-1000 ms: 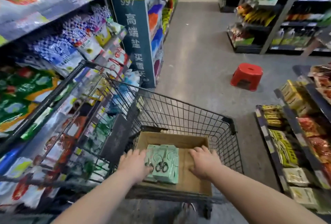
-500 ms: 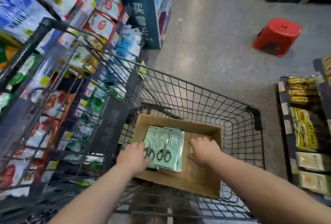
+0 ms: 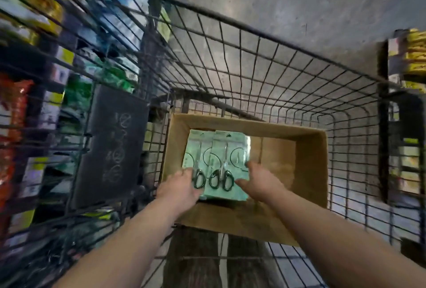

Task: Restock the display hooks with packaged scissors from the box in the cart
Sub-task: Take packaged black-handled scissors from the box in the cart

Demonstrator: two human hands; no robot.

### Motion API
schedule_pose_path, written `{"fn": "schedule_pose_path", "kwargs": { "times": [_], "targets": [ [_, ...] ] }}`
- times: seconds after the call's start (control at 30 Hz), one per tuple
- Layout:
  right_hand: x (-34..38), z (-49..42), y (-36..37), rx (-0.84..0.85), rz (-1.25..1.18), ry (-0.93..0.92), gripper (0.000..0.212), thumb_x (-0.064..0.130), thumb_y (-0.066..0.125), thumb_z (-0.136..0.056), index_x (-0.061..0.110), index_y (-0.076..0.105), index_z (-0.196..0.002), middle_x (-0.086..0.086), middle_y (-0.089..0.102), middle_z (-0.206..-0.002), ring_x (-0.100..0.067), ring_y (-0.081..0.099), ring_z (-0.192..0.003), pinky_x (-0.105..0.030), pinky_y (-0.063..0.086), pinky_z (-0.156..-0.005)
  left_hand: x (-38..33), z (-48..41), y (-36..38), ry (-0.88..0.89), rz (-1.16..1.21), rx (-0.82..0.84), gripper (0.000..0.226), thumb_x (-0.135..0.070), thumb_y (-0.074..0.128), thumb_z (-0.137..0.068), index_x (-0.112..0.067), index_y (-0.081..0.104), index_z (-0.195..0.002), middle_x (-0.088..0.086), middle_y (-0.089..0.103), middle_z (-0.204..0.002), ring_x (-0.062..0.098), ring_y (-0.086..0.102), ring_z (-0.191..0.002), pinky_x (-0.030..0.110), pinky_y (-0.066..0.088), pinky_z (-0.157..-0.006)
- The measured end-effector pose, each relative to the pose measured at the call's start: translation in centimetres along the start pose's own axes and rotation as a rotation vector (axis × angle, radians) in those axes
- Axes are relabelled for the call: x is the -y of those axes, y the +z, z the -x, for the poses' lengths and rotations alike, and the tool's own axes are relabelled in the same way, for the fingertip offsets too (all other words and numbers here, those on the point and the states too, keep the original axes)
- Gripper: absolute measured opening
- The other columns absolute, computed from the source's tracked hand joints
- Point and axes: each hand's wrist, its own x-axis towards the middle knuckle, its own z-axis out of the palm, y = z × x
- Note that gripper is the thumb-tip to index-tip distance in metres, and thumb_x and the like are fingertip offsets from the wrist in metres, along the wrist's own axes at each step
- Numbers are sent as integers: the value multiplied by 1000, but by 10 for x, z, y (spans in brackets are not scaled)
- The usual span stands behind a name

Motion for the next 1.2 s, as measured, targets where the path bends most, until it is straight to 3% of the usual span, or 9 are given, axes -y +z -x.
{"fn": "schedule_pose_path", "kwargs": {
  "times": [0.3, 0.53, 0.67, 0.77, 0.83, 0.97, 1.2],
  "targets": [
    [7, -53, 36, -46, -390, 233, 89, 51, 68, -78, 15, 23, -145, -10, 38, -146, -31, 46, -128, -45, 44, -101, 3, -66, 31, 4, 216, -51, 63, -35, 55, -91, -19, 29, -146, 3, 35, -147, 24, 39, -132, 44, 38, -108],
    [4, -72, 45, -41, -454, 295, 81, 49, 70, -77, 15, 31, -139, -10, 47, -137, -30, 52, -120, -41, 47, -97, 3, -90, 38, -20, 276, -96, 65, -33, 57, -90, -18, 28, -147, 4, 30, -151, 25, 31, -137, 45, 32, -112],
    [-4, -69, 42, -63, -486, 280, 66, 39, 67, -82, 14, 38, -136, -6, 57, -117, -20, 59, -93, -31, 52, -76, 2, -98, 38, -74, 284, -83, 71, -34, 55, -92, -15, 20, -151, 7, 16, -158, 28, 22, -143, 44, 26, -116],
    [-13, -65, 41, -92, -537, 289, 63, 33, 64, -86, 15, 35, -139, -8, 56, -122, -16, 55, -79, -31, 52, -70, -3, -99, 39, -125, 303, -89, 73, -37, 53, -93, -16, 15, -152, 6, 5, -161, 29, 15, -146, 44, 23, -117],
    [-21, -62, 40, -102, -595, 296, 63, 28, 63, -87, 14, 33, -141, -8, 55, -122, -14, 52, -75, -30, 50, -69, -6, -100, 40, -141, 328, -101, 71, -36, 54, -92, -15, 19, -151, 9, 10, -160, 29, 14, -145, 43, 22, -117],
    [-36, -59, 37, -115, -667, 307, 61, 24, 63, -87, 13, 33, -139, -1, 50, -103, -19, 56, -86, -33, 52, -74, -11, -103, 42, -178, 372, -135, 65, -34, 56, -90, -18, 31, -148, 9, 21, -156, 30, 21, -141, 42, 25, -113],
    [-43, -61, 37, -115, -676, 288, 62, 24, 64, -86, 15, 34, -139, -6, 57, -109, -17, 59, -82, -37, 56, -77, -14, -101, 48, -258, 530, -244, 55, -22, 60, -87, -21, 41, -139, 9, 32, -145, 33, 41, -126, 40, 36, -104]
  ]
}}
